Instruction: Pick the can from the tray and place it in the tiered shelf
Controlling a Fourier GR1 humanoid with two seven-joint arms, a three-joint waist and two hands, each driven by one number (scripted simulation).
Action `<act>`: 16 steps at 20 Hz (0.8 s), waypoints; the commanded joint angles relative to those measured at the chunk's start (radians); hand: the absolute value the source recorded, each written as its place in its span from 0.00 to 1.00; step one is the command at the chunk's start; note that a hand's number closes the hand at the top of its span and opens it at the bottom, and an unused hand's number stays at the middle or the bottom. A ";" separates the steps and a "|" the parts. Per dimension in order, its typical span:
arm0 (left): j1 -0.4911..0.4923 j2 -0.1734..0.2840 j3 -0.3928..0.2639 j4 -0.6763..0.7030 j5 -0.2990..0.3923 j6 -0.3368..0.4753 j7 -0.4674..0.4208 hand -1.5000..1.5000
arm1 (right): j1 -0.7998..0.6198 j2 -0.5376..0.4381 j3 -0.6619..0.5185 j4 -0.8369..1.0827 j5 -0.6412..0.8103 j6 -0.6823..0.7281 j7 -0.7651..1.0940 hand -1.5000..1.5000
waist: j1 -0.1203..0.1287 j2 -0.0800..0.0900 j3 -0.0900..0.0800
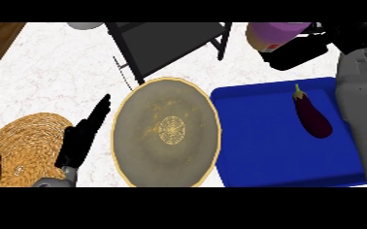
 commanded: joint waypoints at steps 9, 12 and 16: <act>0.030 0.004 0.002 -0.038 -0.008 -0.039 0.035 0.50 | -0.411 0.105 -0.061 0.571 0.147 -0.170 -0.092 1.00 | 0.037 0.012 -0.004; -0.016 -0.023 0.000 0.048 -0.029 -0.034 -0.009 0.50 | -0.512 0.131 -0.083 0.720 0.148 -0.187 -0.133 1.00 | 0.028 0.014 -0.005; -0.031 -0.024 0.012 0.085 -0.025 -0.047 -0.029 0.50 | -0.594 0.135 -0.072 0.904 0.197 -0.237 -0.243 1.00 | 0.045 0.023 -0.006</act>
